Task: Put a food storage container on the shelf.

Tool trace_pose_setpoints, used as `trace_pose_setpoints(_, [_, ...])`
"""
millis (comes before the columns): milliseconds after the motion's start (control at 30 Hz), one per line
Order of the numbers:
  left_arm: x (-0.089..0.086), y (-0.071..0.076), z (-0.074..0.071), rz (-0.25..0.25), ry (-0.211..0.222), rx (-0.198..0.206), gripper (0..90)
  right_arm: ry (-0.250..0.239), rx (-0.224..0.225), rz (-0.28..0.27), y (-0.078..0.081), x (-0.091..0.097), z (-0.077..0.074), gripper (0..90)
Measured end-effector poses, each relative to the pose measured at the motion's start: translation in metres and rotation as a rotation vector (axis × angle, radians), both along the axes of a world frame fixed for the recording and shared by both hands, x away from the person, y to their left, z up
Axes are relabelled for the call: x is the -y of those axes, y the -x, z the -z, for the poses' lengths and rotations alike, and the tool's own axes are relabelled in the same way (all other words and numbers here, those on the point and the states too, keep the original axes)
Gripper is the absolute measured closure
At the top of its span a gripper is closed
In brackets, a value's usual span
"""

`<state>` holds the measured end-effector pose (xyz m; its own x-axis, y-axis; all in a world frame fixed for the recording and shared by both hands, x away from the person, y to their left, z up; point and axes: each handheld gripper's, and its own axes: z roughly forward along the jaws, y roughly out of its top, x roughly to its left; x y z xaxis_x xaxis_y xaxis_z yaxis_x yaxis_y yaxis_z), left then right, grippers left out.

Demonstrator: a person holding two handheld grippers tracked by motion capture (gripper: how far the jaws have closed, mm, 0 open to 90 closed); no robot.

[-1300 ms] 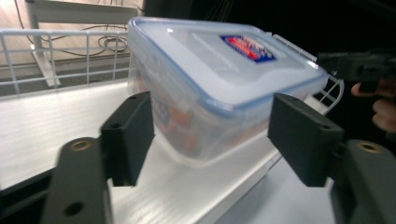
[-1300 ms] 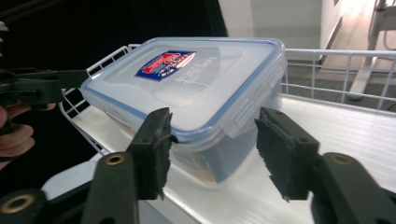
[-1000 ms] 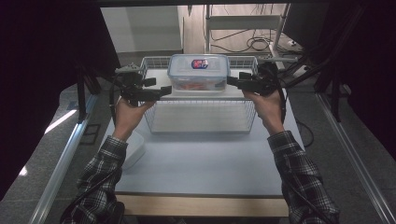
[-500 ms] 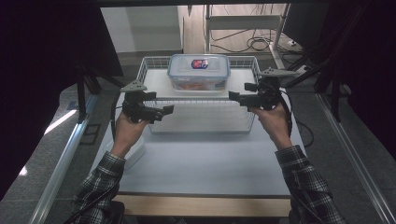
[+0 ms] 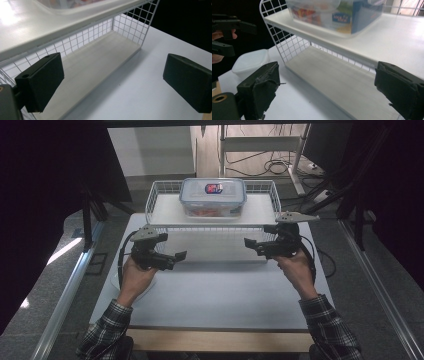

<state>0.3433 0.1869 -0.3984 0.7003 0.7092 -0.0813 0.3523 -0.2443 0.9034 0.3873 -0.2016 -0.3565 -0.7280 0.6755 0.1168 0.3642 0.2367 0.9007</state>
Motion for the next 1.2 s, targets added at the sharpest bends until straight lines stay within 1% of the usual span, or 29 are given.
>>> trace_pose_setpoints(67, [0.0, 0.005, 0.005, 0.008, 0.015, 0.013, 3.7, 0.005, -0.002, -0.003, 0.004, 0.002, 0.005, 5.9])
trace_pose_setpoints(133, [0.001, 0.01, 0.011, 0.025, 0.023, 0.015, 3.8, 0.014, -0.007, -0.002, 0.009, 0.003, 0.011, 5.2])
trace_pose_setpoints(267, [0.003, 0.017, 0.021, 0.022, -0.004, 0.012, 3.6, 0.03, -0.006, 0.002, 0.017, 0.006, 0.022, 4.8])
trace_pose_setpoints(400, [0.005, 0.024, 0.032, 0.02, -0.009, -0.002, 2.9, 0.04, 0.004, 0.007, 0.026, 0.008, 0.032, 2.9])
trace_pose_setpoints(533, [0.006, 0.03, 0.042, 0.003, -0.019, -0.002, 2.9, 0.071, 0.025, 0.022, 0.036, 0.009, 0.041, 1.3])
trace_pose_setpoints(667, [0.007, 0.037, 0.053, -0.005, -0.029, -0.003, 3.1, 0.093, 0.03, 0.03, 0.044, 0.011, 0.051, 0.7])
trace_pose_setpoints(733, [0.009, 0.041, 0.058, -0.009, -0.038, -0.003, 3.1, 0.104, 0.027, 0.033, 0.047, 0.011, 0.056, 0.5])
trace_pose_setpoints(800, [0.011, 0.045, 0.064, -0.01, -0.039, -0.002, 3.1, 0.106, 0.019, 0.034, 0.05, 0.011, 0.063, 0.5])
trace_pose_setpoints(933, [0.015, 0.052, 0.075, -0.01, -0.066, -0.003, 3.1, 0.12, 0.003, 0.029, 0.055, 0.011, 0.076, 0.5])
trace_pose_setpoints(1067, [0.018, 0.057, 0.085, -0.011, -0.091, -0.01, 3.0, 0.119, -0.01, 0.019, 0.061, 0.012, 0.087, 0.5])
trace_pose_setpoints(1133, [0.019, 0.059, 0.089, -0.016, -0.092, -0.009, 2.8, 0.116, -0.011, 0.015, 0.064, 0.012, 0.093, 0.5])
trace_pose_setpoints(1200, [0.019, 0.061, 0.093, -0.023, -0.087, -0.014, 2.7, 0.111, -0.023, 0.012, 0.069, 0.012, 0.1, 0.5])
